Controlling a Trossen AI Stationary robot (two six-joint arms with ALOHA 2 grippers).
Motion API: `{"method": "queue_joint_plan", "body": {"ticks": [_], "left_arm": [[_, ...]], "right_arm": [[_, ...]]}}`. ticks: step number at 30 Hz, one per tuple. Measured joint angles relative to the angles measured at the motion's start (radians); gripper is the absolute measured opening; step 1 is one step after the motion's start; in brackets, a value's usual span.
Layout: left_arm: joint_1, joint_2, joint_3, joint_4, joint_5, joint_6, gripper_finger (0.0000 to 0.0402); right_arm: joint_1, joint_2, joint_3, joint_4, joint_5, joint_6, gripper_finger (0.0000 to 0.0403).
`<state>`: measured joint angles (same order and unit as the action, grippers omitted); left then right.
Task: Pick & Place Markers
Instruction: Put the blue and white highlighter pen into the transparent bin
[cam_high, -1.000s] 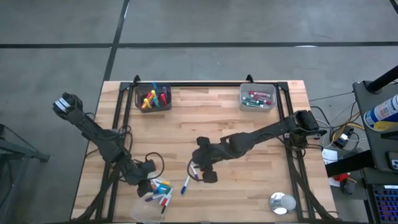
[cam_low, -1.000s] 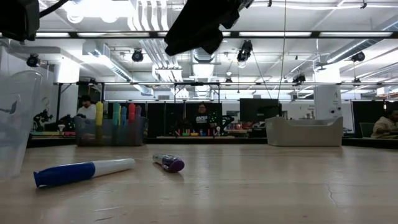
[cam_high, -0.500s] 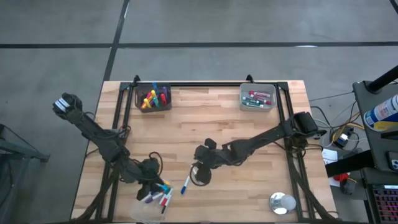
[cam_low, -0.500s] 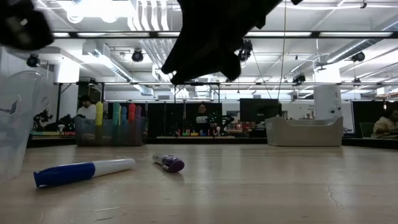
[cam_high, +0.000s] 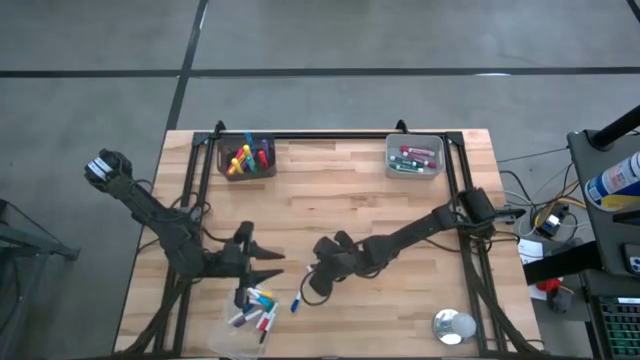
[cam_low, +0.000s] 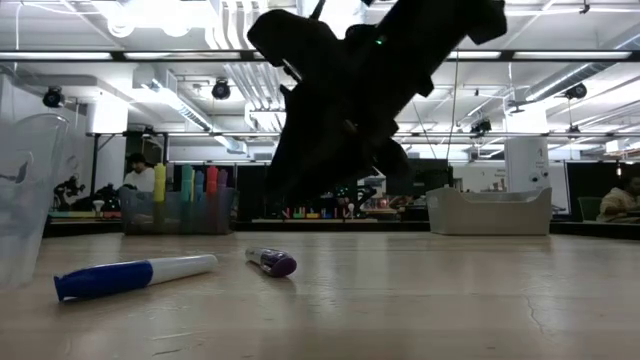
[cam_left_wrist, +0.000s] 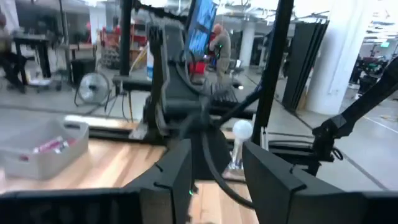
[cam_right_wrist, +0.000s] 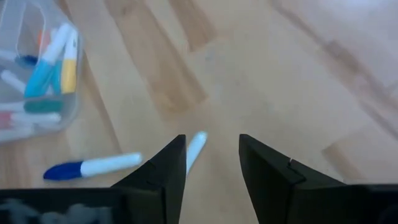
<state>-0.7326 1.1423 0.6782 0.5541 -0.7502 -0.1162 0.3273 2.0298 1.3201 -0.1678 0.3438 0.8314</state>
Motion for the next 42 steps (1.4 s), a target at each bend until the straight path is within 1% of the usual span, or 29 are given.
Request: {"method": "queue_joint_plan", "body": {"ticks": [3, 10, 16, 23, 30, 32, 38, 42], "left_arm": [[0.000, 0.000, 0.005, 0.021, 0.001, 0.043, 0.0138], [0.006, 0.007, -0.009, 0.012, 0.001, 0.045, 0.0138], [0.007, 0.007, -0.011, 0.013, 0.000, 0.043, 0.0138], [0.007, 0.007, -0.011, 0.011, 0.001, 0.031, 0.0138], [0.007, 0.007, -0.012, 0.005, 0.001, 0.030, 0.0138], [0.007, 0.007, -0.012, 0.005, 0.001, 0.030, 0.0138], [0.007, 0.007, -0.013, -0.006, 0.001, 0.031, 0.0138], [0.007, 0.007, -0.013, -0.009, 0.001, 0.031, 0.0138]], "right_arm": [[0.017, 0.003, 0.000, 0.006, -0.001, 0.007, 0.0135], [0.047, 0.015, 0.001, 0.046, -0.001, 0.008, 0.0127], [0.053, 0.087, 0.051, 0.044, -0.008, 0.006, 0.0127], [0.063, 0.140, 0.118, -0.085, -0.005, 0.006, 0.0112], [0.071, 0.159, 0.118, -0.091, 0.007, -0.003, 0.0087], [0.070, 0.164, 0.119, -0.096, 0.004, -0.033, 0.0079], [0.070, 0.171, 0.123, -0.135, 0.004, -0.252, 0.0049], [0.068, 0.172, 0.123, -0.157, 0.004, -0.353, 0.0039]]}}
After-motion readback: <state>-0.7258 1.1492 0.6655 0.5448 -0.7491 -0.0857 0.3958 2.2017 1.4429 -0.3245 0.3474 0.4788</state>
